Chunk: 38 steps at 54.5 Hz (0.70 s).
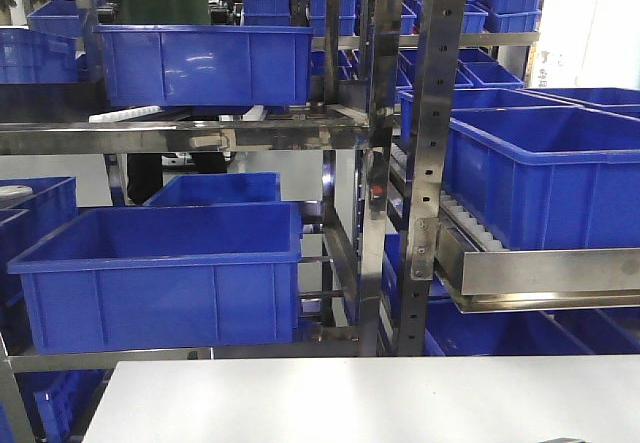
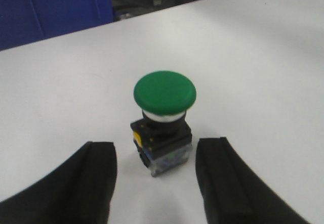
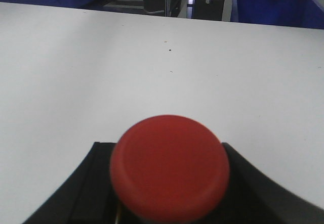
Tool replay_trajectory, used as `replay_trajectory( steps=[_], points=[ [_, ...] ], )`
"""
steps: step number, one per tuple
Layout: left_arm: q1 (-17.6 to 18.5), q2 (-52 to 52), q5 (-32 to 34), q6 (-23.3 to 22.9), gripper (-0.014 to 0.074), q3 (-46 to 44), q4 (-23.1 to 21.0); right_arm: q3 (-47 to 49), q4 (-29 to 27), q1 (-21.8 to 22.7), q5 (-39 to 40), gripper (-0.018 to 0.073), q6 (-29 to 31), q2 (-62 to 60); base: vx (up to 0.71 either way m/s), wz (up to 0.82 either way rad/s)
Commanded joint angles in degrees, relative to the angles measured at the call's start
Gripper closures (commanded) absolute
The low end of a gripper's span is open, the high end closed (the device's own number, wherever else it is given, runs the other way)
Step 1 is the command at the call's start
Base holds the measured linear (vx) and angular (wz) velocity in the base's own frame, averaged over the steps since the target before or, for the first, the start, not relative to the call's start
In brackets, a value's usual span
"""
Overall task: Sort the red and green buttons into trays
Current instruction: 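Lift both held buttons up off the table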
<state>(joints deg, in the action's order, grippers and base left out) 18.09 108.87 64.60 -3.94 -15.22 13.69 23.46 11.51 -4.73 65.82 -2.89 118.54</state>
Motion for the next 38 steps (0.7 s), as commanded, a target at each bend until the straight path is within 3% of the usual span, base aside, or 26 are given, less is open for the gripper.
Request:
replay_trajectory(
  steps=[1, 38],
  points=[
    [0.2, 1.1, 14.1, -0.2, 0.0135, -0.7, 0.1, 0.4, 0.1, 0.3, 8.2, 0.0567, 0.2, -2.2, 0.0, 0.0],
    [0.2, 2.7, 12.1, -1.3, 0.0135, -4.9, 1.0, 0.4, 0.1, 0.3, 8.0, 0.0567, 0.2, -2.2, 0.0, 0.0]
  ],
)
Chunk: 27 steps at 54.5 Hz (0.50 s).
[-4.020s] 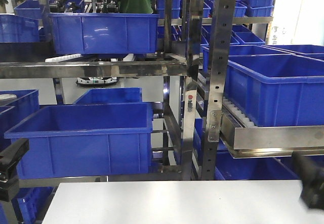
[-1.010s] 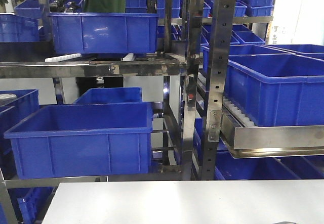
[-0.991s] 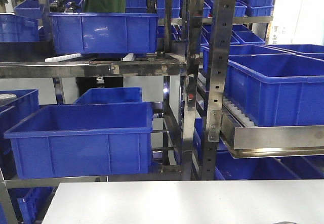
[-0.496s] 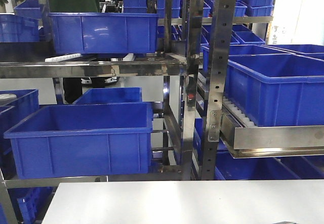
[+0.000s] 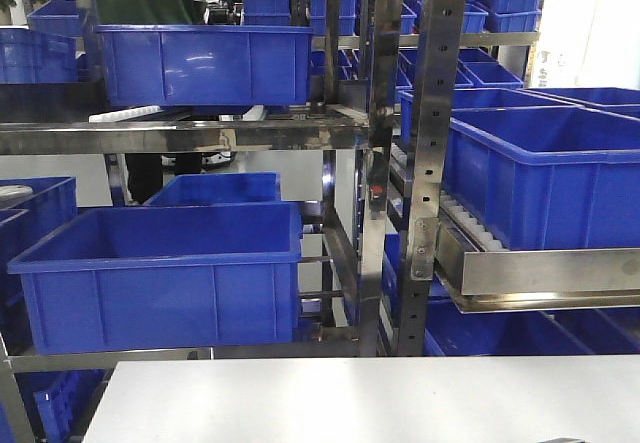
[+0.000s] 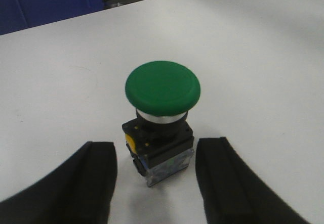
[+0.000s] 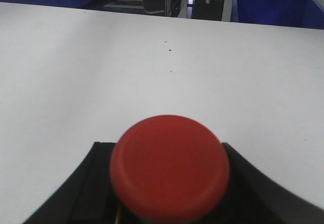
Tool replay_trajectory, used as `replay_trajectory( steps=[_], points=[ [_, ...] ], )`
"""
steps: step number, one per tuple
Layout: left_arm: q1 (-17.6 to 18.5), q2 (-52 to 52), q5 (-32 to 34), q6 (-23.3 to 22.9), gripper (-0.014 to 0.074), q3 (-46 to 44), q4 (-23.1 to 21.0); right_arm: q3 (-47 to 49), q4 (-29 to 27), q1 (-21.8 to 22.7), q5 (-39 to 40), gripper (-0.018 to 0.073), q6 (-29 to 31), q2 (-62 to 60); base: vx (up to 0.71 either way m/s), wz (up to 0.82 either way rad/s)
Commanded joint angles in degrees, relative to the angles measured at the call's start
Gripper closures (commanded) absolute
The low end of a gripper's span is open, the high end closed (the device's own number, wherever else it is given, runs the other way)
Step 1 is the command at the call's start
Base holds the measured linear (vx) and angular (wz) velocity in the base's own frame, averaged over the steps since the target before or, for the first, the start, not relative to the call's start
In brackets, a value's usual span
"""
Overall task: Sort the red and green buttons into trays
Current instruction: 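Lift both held buttons up off the table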
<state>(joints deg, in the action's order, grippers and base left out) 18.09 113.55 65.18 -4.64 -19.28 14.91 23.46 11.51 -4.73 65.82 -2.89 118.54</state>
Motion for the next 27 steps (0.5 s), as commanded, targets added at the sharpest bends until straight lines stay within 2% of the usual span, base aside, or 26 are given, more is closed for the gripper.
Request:
replay_trajectory(
  steps=[1, 10, 19, 27],
  points=[
    [0.2, -2.0, 11.3, -0.6, 0.0135, -1.1, -0.2, 0.4, 0.1, 0.3, 8.0, 0.0567, 0.2, -2.2, 0.0, 0.0],
    [0.2, -2.0, 7.4, -2.2, 0.0135, -5.0, 1.0, 0.4, 0.1, 0.3, 8.0, 0.0567, 0.2, -2.2, 0.0, 0.0],
    [0.2, -2.0, -1.5, -2.3, 0.0135, -9.3, 4.3, 0.4, 0.1, 0.3, 8.0, 0.0567, 0.1, -2.2, 0.0, 0.0],
    [0.2, -2.0, -3.0, -2.5, 0.0135, -10.0, 5.3, 0.4, 0.1, 0.3, 8.0, 0.0567, 0.1, -2.2, 0.0, 0.0]
  ],
)
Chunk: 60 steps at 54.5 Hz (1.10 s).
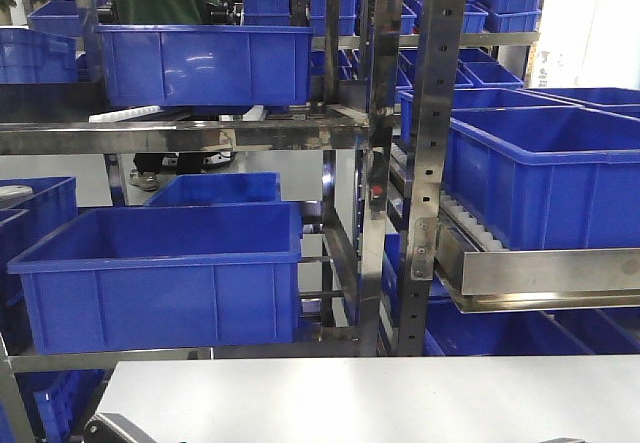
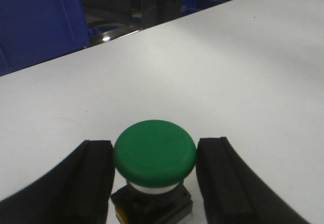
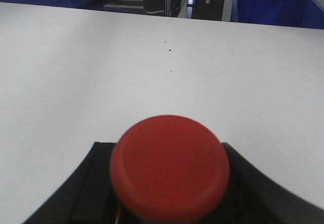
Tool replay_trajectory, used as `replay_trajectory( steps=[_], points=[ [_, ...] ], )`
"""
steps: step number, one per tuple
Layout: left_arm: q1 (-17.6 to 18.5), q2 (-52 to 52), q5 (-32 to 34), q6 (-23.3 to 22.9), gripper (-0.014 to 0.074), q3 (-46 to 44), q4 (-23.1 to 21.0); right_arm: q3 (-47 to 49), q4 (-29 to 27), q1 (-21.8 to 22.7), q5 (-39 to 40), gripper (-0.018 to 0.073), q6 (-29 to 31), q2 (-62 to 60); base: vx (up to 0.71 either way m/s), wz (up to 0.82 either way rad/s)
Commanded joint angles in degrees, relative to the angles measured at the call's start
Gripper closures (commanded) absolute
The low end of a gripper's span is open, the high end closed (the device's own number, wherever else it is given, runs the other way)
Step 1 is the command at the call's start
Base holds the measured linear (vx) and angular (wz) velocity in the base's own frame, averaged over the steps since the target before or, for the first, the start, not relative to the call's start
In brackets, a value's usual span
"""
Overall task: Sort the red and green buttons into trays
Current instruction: 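Lift both held buttons up off the table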
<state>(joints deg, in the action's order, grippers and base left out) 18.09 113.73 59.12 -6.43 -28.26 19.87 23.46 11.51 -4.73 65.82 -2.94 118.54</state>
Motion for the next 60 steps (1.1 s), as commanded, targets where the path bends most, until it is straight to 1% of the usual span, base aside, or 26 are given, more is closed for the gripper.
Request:
replay_trajectory(
  steps=[1, 9, 14, 19, 24, 27, 29, 30, 39, 43, 47, 49, 56, 60],
  points=[
    [0.2, -2.1, 3.1, -0.7, 0.0135, -1.0, 0.4, 0.4, 0.0, 0.3, 8.0, 0.0567, 0.1, -2.2, 0.0, 0.0],
    [0.2, -2.1, 3.1, -0.7, 0.0138, -1.0, 0.3, 0.4, -0.1, 0.3, 8.0, 0.0567, 0.1, -2.2, 0.0, 0.0],
    [0.2, -2.1, 3.1, -0.7, 0.018, -1.0, 0.3, 0.4, -0.1, 0.3, 8.0, 0.0567, 0.1, -2.2, 0.0, 0.0],
    [0.2, -2.1, 3.1, -0.7, 0.0304, -1.0, 0.3, 0.4, -0.2, 0.3, 8.0, 0.0567, 0.1, -2.2, 0.0, 0.0],
    [0.2, -2.1, 3.1, -0.7, 0.0497, -1.0, 0.3, 0.4, -0.2, 0.3, 8.0, 0.0567, 0.1, -2.2, 0.0, 0.0],
    [0.2, -2.1, 3.6, -0.7, 0.0597, -1.0, 0.3, 0.4, -0.2, 0.3, 8.0, 0.0567, 0.1, -2.2, 0.0, 0.0],
    [0.1, -2.1, 4.5, -0.7, 0.0606, -1.0, 0.2, 0.4, -0.2, 0.3, 8.0, 0.0567, 0.1, -2.2, 0.0, 0.0],
    [0.1, -2.2, 8.2, -0.3, 0.0605, -1.0, 0.1, 0.4, -0.2, 0.3, 8.2, 0.0567, 0.1, -2.2, 0.0, 0.0],
    [0.1, -5.9, 7.8, -0.5, 0.0603, -0.7, -0.7, 0.4, 0.4, 0.3, 8.6, 0.0567, 0.1, -3.5, 0.0, 0.0],
    [0.1, -9.5, 5.5, -0.6, 0.0603, -0.7, -0.7, 0.4, 1.8, 0.3, 7.0, 0.0567, -0.6, -5.8, 0.0, 0.0],
    [0.1, -14.2, 1.4, -0.7, 0.0602, -0.8, -0.7, 0.4, 3.4, 0.3, 4.2, 0.0567, -2.4, -8.9, 0.0, 0.0],
    [0.1, -16.9, -0.8, -1.0, 0.0602, -0.8, -0.7, 0.4, 4.4, 0.3, 1.1, 0.0567, -4.1, -11.5, 0.0, 0.0],
    [0.1, -27.8, -14.7, -1.4, 0.0602, -0.8, -0.7, 0.4, 6.1, 0.3, -7.9, 0.0567, -7.3, -20.8, 0.0, 0.0],
    [0.1, -34.2, -22.7, -2.8, 0.0602, -0.8, -0.7, 0.4, 7.3, 0.3, -15.4, 0.0567, -9.7, -28.2, 0.0, 0.0]
  ],
)
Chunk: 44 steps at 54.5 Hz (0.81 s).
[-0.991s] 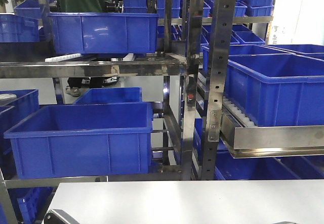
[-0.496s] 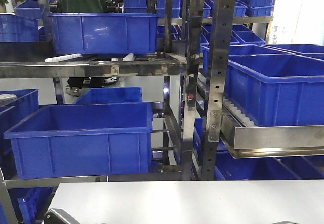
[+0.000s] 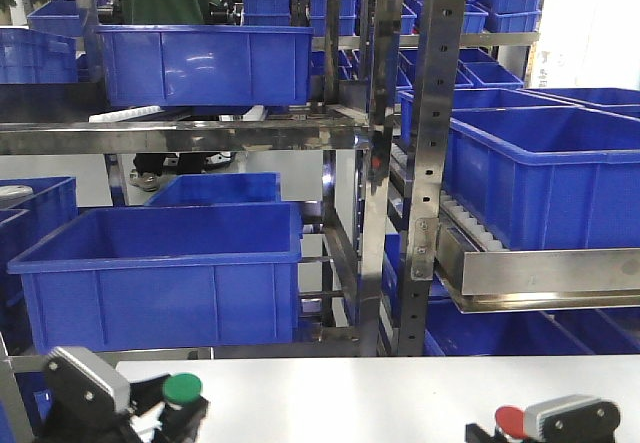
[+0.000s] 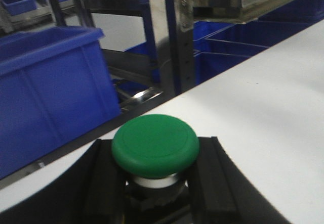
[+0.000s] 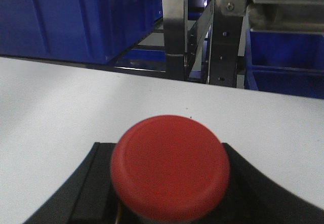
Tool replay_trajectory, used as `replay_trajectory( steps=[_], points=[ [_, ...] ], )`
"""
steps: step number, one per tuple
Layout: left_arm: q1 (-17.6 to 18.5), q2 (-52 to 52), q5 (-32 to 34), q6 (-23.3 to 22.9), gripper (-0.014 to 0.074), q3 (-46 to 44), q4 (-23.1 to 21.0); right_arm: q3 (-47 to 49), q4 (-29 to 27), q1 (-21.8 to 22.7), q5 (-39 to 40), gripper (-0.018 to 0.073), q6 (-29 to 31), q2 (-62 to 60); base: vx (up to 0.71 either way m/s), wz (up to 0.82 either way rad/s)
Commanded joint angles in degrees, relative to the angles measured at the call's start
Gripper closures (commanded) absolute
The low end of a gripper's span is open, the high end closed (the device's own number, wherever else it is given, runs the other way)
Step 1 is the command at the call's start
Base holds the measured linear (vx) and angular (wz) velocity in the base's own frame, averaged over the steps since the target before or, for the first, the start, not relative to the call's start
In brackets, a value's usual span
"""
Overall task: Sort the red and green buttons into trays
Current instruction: 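Lift both held buttons up off the table, then drive the base to the green and red trays holding both buttons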
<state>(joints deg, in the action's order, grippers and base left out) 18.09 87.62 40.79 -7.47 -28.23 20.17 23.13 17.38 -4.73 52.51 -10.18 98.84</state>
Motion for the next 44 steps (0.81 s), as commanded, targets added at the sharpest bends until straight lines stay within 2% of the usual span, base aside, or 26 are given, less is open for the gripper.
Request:
replay_trajectory(
  steps=[1, 7, 13, 20, 27, 31, 38, 44],
  points=[
    [0.1, -9.9, -6.7, -2.3, 0.0602, -0.8, -1.0, 0.7, 1.9, 0.3, -4.1, 0.0567, -3.3, -10.6, 0.0, 0.0],
    [0.1, -18.8, -17.5, -4.1, 0.0602, -0.8, -1.0, 0.7, 5.5, 0.3, -14.0, 0.0567, -8.2, -22.0, 0.0, 0.0],
    [0.1, -27.8, -27.5, -4.4, 0.0602, -0.8, -1.0, 0.7, 13.5, 0.2, -23.9, 0.0567, -15.5, -35.5, 0.0, 0.0],
    [0.1, -35.6, -35.4, -5.0, 0.0602, -0.8, -1.0, 0.7, 23.2, 0.2, -34.7, 0.0567, -26.7, -47.8, 0.0, 0.0],
    [0.1, -41.5, -39.0, -8.4, 0.0602, -0.7, -1.0, 0.7, 30.2, 0.2, -40.1, 0.0567, -34.5, -56.6, 0.0, 0.0],
    [0.1, -44.0, -39.1, -8.7, 0.0602, -0.7, -1.0, 0.7, 33.3, 0.2, -41.0, 0.0567, -36.8, -59.3, 0.0, 0.0],
    [0.1, -45.9, -38.9, -8.7, 0.0602, -0.7, -1.0, 0.7, 36.2, 0.2, -41.0, 0.0567, -36.8, -61.4, 0.0, 0.0],
    [0.1, -46.3, -39.0, -8.7, 0.0602, -0.7, -1.0, 0.7, 36.6, 0.2, -41.1, 0.0567, -36.7, -61.6, 0.0, 0.0]
  ],
)
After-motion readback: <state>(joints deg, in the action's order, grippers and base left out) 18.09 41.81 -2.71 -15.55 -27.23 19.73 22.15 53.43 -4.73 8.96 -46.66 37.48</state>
